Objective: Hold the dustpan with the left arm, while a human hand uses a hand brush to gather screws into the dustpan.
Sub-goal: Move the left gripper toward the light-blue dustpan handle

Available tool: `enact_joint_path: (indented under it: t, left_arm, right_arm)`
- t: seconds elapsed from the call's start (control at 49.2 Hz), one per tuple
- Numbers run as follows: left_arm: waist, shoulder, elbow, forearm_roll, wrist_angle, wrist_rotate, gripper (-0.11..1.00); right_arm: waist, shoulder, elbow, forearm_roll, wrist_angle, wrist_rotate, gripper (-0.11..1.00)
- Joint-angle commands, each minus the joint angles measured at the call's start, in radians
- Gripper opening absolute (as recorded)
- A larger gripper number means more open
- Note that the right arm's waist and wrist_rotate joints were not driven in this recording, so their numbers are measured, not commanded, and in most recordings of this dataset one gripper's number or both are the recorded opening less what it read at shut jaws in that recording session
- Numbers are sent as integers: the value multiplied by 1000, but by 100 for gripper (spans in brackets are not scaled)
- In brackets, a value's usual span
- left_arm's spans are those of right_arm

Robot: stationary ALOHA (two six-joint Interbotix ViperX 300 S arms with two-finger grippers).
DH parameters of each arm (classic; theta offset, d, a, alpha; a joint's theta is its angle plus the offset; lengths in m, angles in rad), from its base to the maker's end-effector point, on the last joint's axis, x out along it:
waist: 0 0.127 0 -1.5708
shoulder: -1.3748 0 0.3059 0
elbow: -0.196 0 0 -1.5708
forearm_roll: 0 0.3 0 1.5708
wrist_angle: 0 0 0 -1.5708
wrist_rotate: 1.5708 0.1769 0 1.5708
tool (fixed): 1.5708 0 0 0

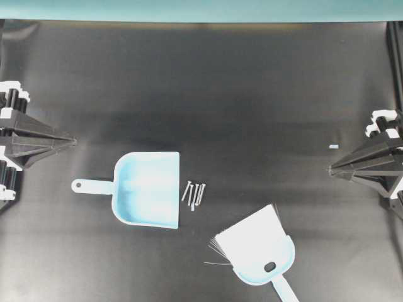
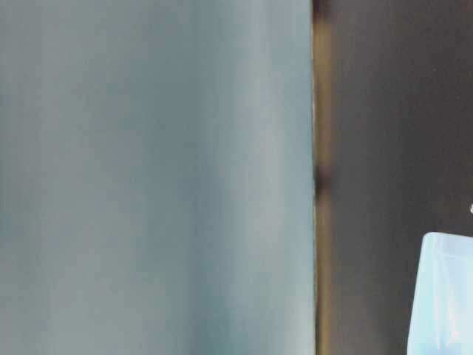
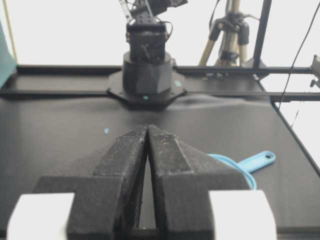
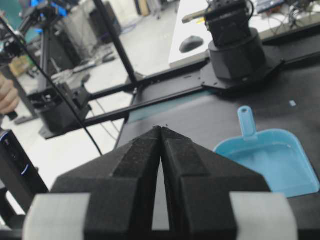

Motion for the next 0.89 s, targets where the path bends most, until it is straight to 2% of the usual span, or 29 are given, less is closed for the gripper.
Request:
enact_joint_path:
  t: [0.0,0.081,0.183,0.427,0.589,0.874]
  left_arm:
    - [-44,-5,-28,41,61,-6,6]
    - [-52,-3,-51,40,161,-14,0]
    - [-49,11,-64,41,272,-23,0]
    - [-29,121,-63,41,426,-23,0]
    - [-9,204,-71,40,535,-25,0]
    - [-2,321,-67,40,540,-37,0]
  right_arm:
    - [0,0,-8,-2,-3,0,4]
    - [0,-20,2,-2,54,0,0]
    - [0,-41,3,-2,170,-2,0]
    - [0,-69,31,-3,348,-2,0]
    - [0,-97,89,-3,396,0,0]
    - [0,-215,190,-3,344,-2,0]
